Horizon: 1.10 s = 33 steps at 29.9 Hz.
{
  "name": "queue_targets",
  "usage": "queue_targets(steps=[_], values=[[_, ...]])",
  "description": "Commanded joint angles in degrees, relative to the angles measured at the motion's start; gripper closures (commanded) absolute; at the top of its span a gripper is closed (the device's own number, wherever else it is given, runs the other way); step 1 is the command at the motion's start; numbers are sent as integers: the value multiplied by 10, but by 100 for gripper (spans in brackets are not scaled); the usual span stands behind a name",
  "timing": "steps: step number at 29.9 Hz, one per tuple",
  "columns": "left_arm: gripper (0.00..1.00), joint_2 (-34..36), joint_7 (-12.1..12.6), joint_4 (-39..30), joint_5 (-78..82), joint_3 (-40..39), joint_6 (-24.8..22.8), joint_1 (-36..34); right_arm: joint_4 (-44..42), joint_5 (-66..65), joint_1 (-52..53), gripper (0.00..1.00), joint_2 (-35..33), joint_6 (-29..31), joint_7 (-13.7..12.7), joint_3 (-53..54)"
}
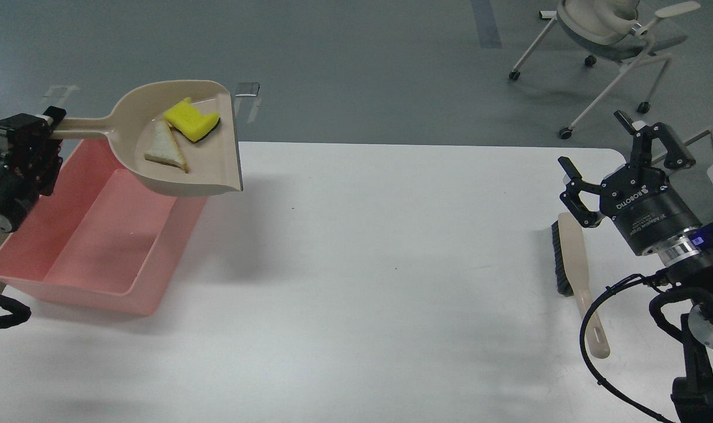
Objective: Sweep and dump garbage into bin
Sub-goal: 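Lift the loaded dustpan with the left gripper over the pink bin, then tip the dustpan with the left gripper to dump debris into the bin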
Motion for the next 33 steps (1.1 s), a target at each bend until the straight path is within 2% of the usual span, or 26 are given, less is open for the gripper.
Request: queue_targets(steps=[1,4,7,9,12,23,33], values=[[79,20,-5,9,0,0,-11,16,-4,1,1,4,1,0,0,1],[79,43,-5,26,-2,0,-15,33,-8,1,3,4,0,0,0,2],[79,57,-5,53,-2,-1,-40,35,-15,1,10,4,-1,0,0,4],[79,68,-5,94,-8,-1,-75,34,-16,1,10,4,-2,0,0,9],[79,78,-5,118,-16,-3,-107,34,-16,1,10,4,-2,0,0,15],[78,169,-5,117,18,9,-141,31,-1,7,10,4,-1,0,0,20],[78,177,-5,112,133,5,-140,19,-2,9,6,3,0,0,1,34]])
